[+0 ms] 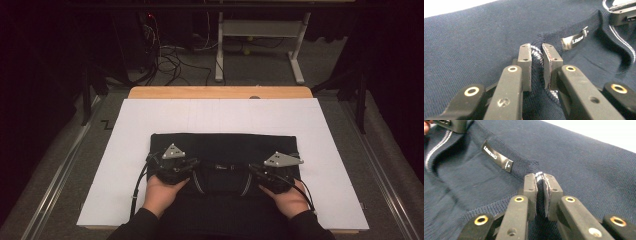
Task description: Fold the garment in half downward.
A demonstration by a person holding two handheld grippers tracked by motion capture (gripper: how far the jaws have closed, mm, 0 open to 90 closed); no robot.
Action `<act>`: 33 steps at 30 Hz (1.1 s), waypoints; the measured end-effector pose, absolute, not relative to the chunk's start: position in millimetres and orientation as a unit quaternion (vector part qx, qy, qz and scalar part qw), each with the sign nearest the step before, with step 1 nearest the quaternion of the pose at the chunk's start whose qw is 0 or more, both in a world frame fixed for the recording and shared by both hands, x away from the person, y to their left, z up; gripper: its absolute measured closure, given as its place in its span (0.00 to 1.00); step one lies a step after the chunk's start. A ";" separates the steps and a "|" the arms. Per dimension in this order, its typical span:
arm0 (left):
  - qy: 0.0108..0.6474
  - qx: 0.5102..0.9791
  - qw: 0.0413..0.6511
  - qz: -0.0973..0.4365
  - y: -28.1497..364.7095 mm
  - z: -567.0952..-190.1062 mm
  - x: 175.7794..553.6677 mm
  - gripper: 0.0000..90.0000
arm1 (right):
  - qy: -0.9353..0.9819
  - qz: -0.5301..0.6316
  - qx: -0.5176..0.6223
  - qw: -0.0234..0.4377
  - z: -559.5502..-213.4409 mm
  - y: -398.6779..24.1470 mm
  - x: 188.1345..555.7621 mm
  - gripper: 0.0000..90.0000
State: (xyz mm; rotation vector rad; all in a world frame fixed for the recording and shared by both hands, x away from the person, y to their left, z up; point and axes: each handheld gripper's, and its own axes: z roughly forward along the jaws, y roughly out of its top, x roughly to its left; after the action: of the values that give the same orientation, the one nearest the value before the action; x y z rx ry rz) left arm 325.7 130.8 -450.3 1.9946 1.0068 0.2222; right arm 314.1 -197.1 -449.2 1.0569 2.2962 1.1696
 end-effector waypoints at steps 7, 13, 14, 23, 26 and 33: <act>0.392 0.799 0.446 0.095 135.2 -450.2 310.3 0.82 | 0.806 0.436 0.362 0.171 -445.5 -202.2 299.0 0.92; 0.378 0.797 0.462 0.092 138.9 -447.2 292.4 0.82 | 0.804 0.450 0.343 0.184 -443.4 -205.3 282.1 0.92; 0.375 0.797 0.465 0.089 139.1 -446.7 288.9 0.82 | 0.803 0.452 0.342 0.184 -443.0 -206.1 280.4 0.92; 0.350 0.805 0.468 0.096 141.3 -439.7 260.4 0.82 | 0.803 0.469 0.324 0.175 -439.5 -212.3 255.6 0.92; 0.348 0.806 0.470 0.092 142.1 -439.8 253.9 0.82 | 0.803 0.472 0.318 0.174 -438.2 -213.6 248.4 0.92; 0.339 0.813 0.465 0.087 143.6 -442.5 235.3 0.82 | 0.809 0.474 0.308 0.161 -438.0 -217.6 236.4 0.92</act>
State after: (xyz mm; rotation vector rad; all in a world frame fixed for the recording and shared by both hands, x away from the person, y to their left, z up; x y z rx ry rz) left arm 235.3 143.6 -442.5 1.9977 0.8324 0.2132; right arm 236.4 -217.6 -438.0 0.8785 2.3109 1.3545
